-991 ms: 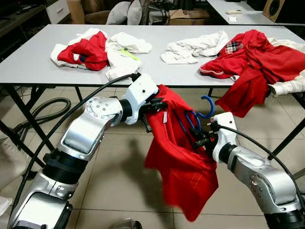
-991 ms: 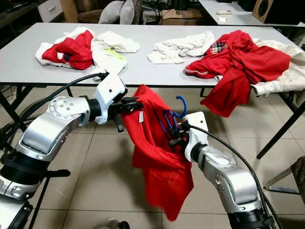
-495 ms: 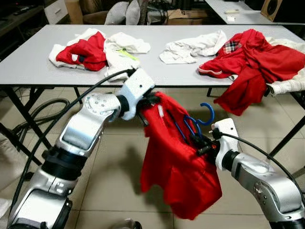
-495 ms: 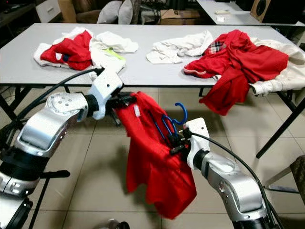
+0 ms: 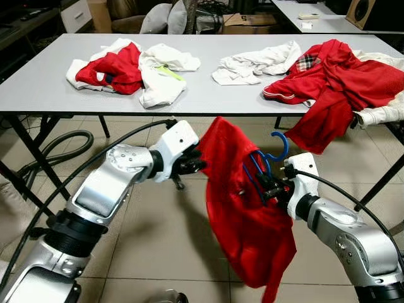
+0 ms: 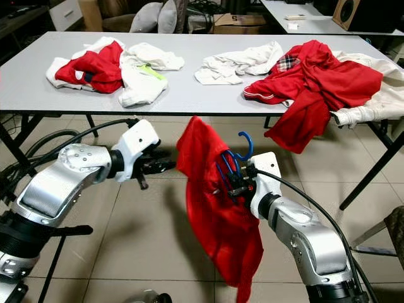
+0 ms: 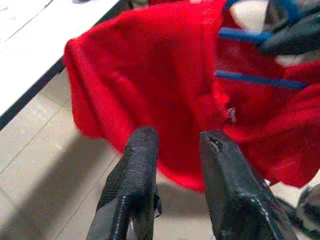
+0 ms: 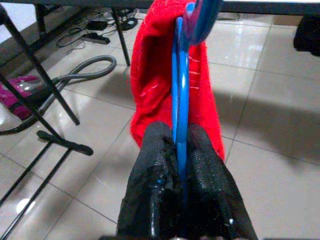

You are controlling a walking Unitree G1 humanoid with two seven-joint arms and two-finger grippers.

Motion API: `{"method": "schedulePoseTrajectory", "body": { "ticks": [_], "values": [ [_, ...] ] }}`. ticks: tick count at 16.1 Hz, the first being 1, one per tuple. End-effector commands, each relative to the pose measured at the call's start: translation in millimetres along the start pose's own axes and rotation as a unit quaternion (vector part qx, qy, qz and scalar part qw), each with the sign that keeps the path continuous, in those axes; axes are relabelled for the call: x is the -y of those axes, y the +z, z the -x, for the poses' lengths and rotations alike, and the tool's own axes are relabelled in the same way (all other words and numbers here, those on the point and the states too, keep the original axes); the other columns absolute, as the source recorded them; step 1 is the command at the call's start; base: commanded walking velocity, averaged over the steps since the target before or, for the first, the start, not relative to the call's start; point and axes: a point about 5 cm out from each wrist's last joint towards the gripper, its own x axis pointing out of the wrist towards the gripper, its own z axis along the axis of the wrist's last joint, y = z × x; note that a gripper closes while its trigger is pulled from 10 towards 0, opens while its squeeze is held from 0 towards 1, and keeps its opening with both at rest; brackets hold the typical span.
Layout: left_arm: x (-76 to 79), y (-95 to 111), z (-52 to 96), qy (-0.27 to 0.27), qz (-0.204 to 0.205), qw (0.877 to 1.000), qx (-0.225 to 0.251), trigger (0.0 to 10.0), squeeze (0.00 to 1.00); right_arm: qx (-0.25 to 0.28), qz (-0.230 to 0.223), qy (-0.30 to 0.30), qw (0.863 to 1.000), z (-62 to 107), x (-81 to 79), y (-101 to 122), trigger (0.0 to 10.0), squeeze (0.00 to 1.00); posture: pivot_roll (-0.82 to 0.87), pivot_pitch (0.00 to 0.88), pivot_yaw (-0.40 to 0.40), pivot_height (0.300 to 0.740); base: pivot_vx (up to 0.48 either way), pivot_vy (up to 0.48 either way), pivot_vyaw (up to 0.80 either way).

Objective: Hang hanger

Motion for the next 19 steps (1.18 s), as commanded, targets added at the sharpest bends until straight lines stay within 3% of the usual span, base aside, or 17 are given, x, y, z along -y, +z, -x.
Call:
{"method": "schedulePoseTrajectory", "body": {
  "ticks": [1,3,5,8,13,14,15,16,17,18,19],
  "values": [
    [-3.1,-8,2.4,0.008,-0.007,1.000,-0.013,10.0,1.00,0.017,0.026,-0.001,1.000,0.2,6.3,13,10.0,0.00,-0.11,0.000,0.056,0.740,0.000,0.000,0.00],
    [-12.6,-4,6.4,0.036,0.021,0.999,0.023,10.0,1.00,0.022,0.065,0.026,0.997,5.3,10.5,17,10.0,0.00,-0.12,0.000,0.064,0.740,0.000,0.000,0.00],
    [-17.7,11,17.6,0.022,0.071,0.986,0.149,10.0,1.00,0.057,0.093,0.110,0.988,28.6,20.7,34,10.0,0.00,-0.13,0.000,0.071,0.740,0.000,0.000,0.00],
    [-23.2,-7,23.5,0.018,0.056,0.987,0.149,10.0,1.00,0.030,0.122,0.217,0.968,57.6,33.6,40,10.0,0.00,-0.14,0.000,0.070,0.740,0.000,0.000,0.00],
    [-17.8,-29,24.4,-0.039,0.068,0.986,0.150,10.0,1.00,0.005,0.184,0.289,0.940,75.7,46.7,49,10.0,0.00,-0.13,0.000,0.065,0.740,0.000,0.000,0.00],
    [-16.9,-31,21.2,-0.041,0.070,0.985,0.152,10.0,0.65,0.007,0.187,0.295,0.937,76.5,47.2,52,10.0,0.00,-0.13,0.000,0.064,0.740,0.000,0.000,0.00],
    [-16.0,-35,18.0,-0.041,0.064,0.986,0.146,10.0,0.21,0.013,0.189,0.300,0.935,77.0,46.8,56,10.0,0.00,-0.13,0.000,0.068,0.740,0.000,0.000,0.00],
    [-16.6,-45,13.7,-0.035,0.053,0.990,0.125,10.0,0.00,0.018,0.195,0.306,0.932,78.1,47.0,59,10.0,0.00,-0.14,0.000,0.077,0.740,0.000,0.000,0.00],
    [-15.5,-48,13.7,-0.044,0.063,0.989,0.125,7.7,0.00,0.020,0.197,0.308,0.931,79.3,46.9,60,10.0,0.00,-0.14,0.000,0.083,0.740,0.000,0.000,0.00],
    [-15.2,-50,14.8,-0.051,0.067,0.989,0.126,0.0,0.00,0.021,0.198,0.309,0.930,80.8,47.4,60,10.0,0.00,-0.14,0.000,0.086,0.740,0.000,0.000,0.00],
    [-15.1,-51,15.3,-0.054,0.068,0.988,0.126,0.0,0.00,0.021,0.199,0.309,0.930,81.5,47.7,60,10.0,0.00,-0.14,0.000,0.087,0.740,0.000,0.000,0.00]
  ]
}}
